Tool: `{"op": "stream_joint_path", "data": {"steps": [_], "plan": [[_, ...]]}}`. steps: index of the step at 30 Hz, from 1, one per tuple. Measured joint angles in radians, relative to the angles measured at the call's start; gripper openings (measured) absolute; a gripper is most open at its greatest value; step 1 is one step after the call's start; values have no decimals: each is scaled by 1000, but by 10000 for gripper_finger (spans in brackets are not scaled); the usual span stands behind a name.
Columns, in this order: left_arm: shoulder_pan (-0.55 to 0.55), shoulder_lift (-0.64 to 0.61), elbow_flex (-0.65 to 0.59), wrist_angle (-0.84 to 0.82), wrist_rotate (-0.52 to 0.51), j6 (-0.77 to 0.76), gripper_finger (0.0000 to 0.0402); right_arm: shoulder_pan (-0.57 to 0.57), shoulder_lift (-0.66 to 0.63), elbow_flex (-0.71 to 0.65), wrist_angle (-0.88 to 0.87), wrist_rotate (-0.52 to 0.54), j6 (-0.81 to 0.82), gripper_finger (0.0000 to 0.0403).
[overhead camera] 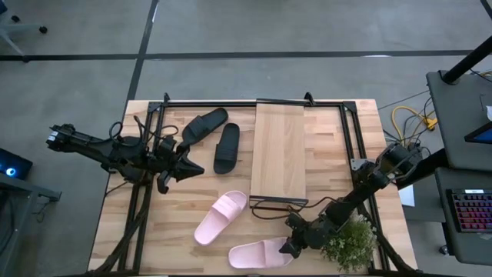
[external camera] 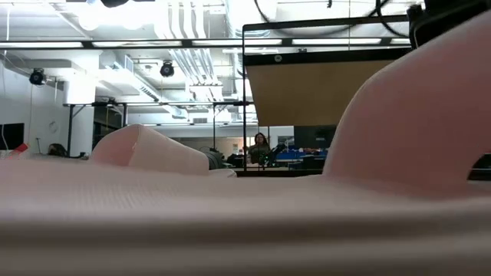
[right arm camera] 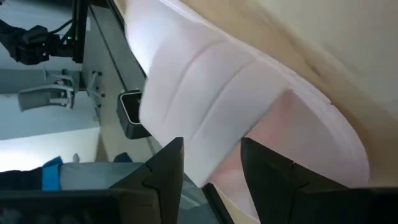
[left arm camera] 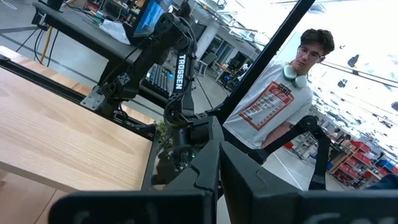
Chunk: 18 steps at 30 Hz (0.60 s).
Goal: Pick and place slides into the shelf
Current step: Put the bottom light pink slipper on the shelf
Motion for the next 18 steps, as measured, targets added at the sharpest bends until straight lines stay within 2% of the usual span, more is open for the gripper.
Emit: {"op": "stream_joint_path", "data": {"steps": [6,18], "plan": [[0,-1,0,-4,1,-1,0,13,98,7,165,-10,29,151],[0,0,0,-1,2,-3,0,13,76,6,162,-9,-23,148]]}}
